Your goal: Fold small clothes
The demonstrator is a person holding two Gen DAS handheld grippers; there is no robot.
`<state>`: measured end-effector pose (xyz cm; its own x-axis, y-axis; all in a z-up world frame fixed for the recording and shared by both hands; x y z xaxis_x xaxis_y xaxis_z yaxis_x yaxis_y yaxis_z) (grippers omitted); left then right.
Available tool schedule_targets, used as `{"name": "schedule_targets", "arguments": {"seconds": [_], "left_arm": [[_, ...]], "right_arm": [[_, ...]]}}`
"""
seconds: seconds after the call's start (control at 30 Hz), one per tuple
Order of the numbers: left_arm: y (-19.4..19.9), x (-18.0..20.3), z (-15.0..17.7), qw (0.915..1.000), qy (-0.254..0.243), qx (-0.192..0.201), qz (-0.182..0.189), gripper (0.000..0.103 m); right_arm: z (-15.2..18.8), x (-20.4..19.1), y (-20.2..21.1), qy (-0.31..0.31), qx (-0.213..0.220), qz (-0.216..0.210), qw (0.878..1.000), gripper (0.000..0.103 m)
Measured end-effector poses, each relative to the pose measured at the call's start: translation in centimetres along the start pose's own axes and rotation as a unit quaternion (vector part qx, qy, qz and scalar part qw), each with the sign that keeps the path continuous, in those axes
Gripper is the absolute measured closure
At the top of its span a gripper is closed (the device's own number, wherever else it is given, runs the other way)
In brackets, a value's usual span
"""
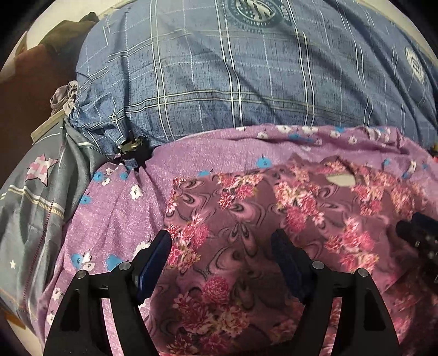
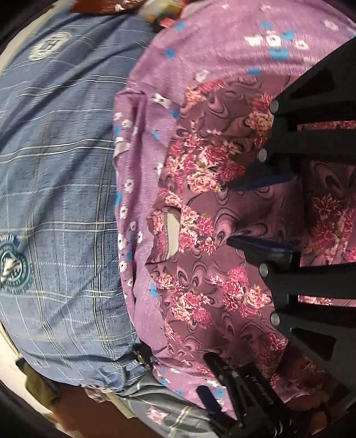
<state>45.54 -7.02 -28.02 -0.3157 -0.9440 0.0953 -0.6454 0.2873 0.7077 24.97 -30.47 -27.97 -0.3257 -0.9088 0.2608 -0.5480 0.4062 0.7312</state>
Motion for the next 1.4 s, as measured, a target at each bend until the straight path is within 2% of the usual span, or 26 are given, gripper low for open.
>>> {"name": "schedule_targets", "arguments": {"seconds": [0.3, 0.97, 1.23, 1.4], "left_arm": [[0.6, 0.8, 0.0, 0.9999, 0.005, 0.010, 0.006, 0.028], [0.4, 0.6, 0.0, 1.0000, 0.002, 0.008, 0.000, 0.028], [0.3, 0.4, 0.1, 1.0000, 0.001, 0.005, -0.001, 0.028], [0.3, 0.6, 0.1, 1.0000, 0.000, 0.005, 0.001, 0.028]], "right_arm": [[-0.1, 0.9, 1.0, 0.012, 0.017, 0.040, 0.999, 0.062], [0.1, -0.2, 1.4, 0.018, 0.020, 0.027, 0.999, 0.062], [0.8, 0.1, 0.2, 0.025, 0.002, 0.049, 0.998, 0.062], [1.3, 0.4, -0.6, 0.023, -0.013, 0.044, 0.999, 0.062]]}}
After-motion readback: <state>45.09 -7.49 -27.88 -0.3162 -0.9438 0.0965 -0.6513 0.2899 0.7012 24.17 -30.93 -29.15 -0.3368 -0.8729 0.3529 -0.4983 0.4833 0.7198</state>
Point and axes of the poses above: each gripper's, at about its wrist camera, not at the fingertips, and y roughly against the way its jaws point, x to its right, z to its underside, the point moved 10 cm from there along -y, roughly the way its jaws point, and after that the axes turned 12 degrees about z, right-handed, at the moved point
